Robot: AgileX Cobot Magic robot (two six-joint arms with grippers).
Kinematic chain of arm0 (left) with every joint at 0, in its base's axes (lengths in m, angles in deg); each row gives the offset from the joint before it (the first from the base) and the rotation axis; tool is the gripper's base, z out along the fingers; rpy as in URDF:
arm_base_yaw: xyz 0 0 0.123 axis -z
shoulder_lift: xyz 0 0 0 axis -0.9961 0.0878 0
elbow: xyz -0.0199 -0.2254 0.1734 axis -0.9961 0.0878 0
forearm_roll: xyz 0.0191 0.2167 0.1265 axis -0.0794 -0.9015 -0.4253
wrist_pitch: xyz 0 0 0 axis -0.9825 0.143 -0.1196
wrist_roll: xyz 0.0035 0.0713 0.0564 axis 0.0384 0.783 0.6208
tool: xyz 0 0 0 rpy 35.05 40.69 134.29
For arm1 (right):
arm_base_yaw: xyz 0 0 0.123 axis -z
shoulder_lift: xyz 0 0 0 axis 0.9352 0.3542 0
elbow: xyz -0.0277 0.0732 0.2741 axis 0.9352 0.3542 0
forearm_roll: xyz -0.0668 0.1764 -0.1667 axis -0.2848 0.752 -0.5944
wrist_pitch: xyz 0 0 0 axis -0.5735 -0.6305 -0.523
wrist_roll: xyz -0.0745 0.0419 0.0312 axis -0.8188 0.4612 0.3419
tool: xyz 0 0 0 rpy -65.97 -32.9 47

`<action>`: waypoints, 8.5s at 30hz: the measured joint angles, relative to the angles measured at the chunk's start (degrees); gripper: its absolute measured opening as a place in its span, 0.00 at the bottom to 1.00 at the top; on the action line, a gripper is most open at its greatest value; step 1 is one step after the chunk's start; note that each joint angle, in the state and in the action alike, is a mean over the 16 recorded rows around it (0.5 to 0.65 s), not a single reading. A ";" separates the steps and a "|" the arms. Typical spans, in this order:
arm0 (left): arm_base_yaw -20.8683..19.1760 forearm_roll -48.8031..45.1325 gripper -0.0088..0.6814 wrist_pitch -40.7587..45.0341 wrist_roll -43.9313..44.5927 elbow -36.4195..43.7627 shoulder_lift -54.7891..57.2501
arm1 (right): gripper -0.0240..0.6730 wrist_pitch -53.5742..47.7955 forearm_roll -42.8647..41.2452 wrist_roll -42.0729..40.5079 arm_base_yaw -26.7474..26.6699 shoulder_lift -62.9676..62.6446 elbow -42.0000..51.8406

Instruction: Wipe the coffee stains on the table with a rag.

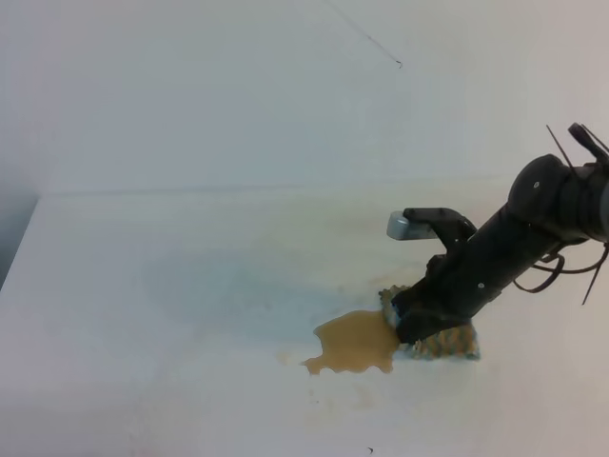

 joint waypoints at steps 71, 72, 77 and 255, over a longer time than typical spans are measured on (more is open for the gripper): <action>0.00 0.00 0.01 0.00 0.00 0.00 0.00 | 0.03 -8.83 7.38 0.59 -8.80 6.26 -8.80; 0.00 0.00 0.01 0.00 0.00 0.00 0.00 | 0.03 -8.82 7.42 0.63 -8.92 6.26 -8.80; 0.00 0.00 0.01 0.00 0.00 0.00 0.00 | 0.03 -8.84 7.62 0.81 -9.48 6.26 -8.80; 0.00 0.00 0.01 -0.10 0.00 0.00 0.00 | 0.03 20.14 -21.05 5.42 12.44 -98.30 43.12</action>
